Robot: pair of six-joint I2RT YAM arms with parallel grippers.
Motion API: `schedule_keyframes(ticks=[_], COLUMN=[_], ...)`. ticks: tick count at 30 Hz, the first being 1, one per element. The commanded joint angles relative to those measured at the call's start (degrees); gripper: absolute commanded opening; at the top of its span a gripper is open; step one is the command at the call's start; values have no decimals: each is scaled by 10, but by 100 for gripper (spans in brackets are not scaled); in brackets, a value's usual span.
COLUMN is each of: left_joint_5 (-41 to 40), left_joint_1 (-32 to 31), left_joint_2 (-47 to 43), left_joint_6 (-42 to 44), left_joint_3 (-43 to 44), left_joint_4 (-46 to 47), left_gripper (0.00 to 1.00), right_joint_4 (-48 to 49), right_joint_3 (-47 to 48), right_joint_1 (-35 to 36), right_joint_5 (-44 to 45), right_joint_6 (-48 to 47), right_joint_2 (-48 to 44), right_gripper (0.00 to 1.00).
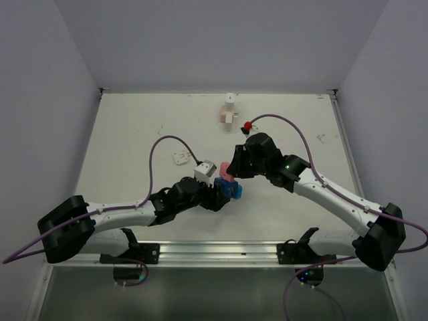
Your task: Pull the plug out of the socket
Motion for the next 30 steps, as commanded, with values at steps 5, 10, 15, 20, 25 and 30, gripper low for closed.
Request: schedule_keyframes(ticks=[5, 10, 15, 20, 25, 30], left_joint_5=[47, 13, 2, -1, -15, -24], left_joint_1=[-11, -11, -10, -10, -11, -10], left_joint_2=[8, -26, -51, -53, -57, -56], left_joint_6=[2, 1, 4, 5, 7, 12], left_joint_3=[-6, -16, -27, -24, -18, -20], left_joint_4=[-82, -71, -50, -40, -44, -35], left_gripper=[0, 0, 21, 51, 82, 92], right_joint_4=[119, 139, 146, 151, 153, 153], right_joint_3=[58, 10, -36, -60, -63, -64], right_joint_1=[-29, -29, -28, -24, -19, -17], right_joint_5=[52, 5, -36, -54, -61, -71], right_joint_6=[3, 24, 23, 23, 30, 36], right_joint_2=[-5, -25, -54, -72, -82, -91], right_gripper=[0, 0, 0, 0, 0, 0])
